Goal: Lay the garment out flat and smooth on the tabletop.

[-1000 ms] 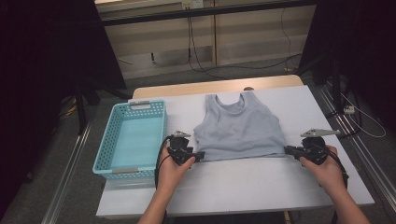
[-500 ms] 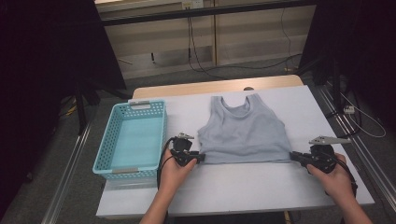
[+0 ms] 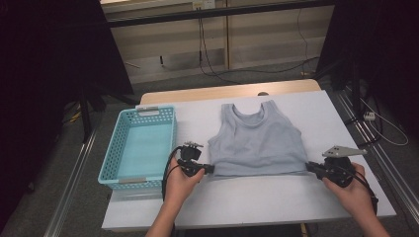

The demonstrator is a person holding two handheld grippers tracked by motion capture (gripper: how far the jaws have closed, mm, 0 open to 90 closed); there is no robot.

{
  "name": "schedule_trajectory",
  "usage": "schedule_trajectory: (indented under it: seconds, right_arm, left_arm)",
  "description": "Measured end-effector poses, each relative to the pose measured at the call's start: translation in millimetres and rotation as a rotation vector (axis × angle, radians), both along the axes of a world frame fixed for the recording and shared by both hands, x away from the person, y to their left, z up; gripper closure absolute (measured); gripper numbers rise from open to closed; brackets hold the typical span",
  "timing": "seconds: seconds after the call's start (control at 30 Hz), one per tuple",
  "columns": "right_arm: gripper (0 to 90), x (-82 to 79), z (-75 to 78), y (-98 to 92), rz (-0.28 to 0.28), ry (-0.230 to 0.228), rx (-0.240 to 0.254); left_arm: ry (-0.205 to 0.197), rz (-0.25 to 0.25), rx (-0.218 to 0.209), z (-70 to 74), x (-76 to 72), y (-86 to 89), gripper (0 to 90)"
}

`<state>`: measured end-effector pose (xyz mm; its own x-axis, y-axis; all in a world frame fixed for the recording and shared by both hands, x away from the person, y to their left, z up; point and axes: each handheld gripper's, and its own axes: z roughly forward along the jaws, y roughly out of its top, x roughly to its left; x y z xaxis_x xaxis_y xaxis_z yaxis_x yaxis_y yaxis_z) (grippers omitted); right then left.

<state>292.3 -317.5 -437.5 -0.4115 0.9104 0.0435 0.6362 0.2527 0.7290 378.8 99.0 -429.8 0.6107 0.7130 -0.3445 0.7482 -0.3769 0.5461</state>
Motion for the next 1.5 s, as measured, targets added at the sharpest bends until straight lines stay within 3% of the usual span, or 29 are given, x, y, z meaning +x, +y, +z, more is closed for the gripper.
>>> schedule_trajectory:
  seconds: [0.1,0.27,0.97,1.1,1.2,1.27,1.33,1.4,1.5]
  right_arm:
    - [87.7,-7.1,0.4,3.6,0.011,0.000,-0.009]
    - [87.6,-14.4,-1.2,1.7,0.009,0.025,0.023]
    - [83.9,-11.0,-2.7,1.1,0.014,-0.011,0.036]
    - [77.1,-9.0,-1.7,2.7,0.007,-0.026,0.036]
    - [61.4,-6.9,0.8,5.5,-0.007,-0.060,0.045]
    - [56.8,-5.8,3.0,8.7,0.005,-0.089,0.054]
    - [46.2,-4.4,5.4,12.9,0.003,-0.110,0.063]
    - [44.6,-2.7,5.9,15.3,0.004,-0.117,0.077]
    - [34.2,0.0,5.7,18.7,0.006,-0.118,0.087]
  left_arm:
    - [-0.006,-0.005,-0.006,6.0,-5.0,4.1,87.3]
    - [0.000,-0.015,-0.007,7.4,-11.7,6.3,87.2]
    - [-0.013,-0.044,0.007,5.3,-16.2,5.3,86.7]
    - [-0.017,-0.038,0.000,5.9,-15.8,6.9,86.3]
    - [-0.011,-0.040,-0.001,6.1,-16.6,8.7,86.4]
    - [0.008,-0.042,0.001,5.2,-18.4,8.6,87.0]
    - [-0.001,-0.037,-0.009,5.0,-19.1,9.9,86.9]
    - [-0.002,-0.032,-0.019,5.3,-19.1,11.5,86.4]
    - [-0.024,-0.010,-0.014,6.4,-19.4,15.5,79.4]
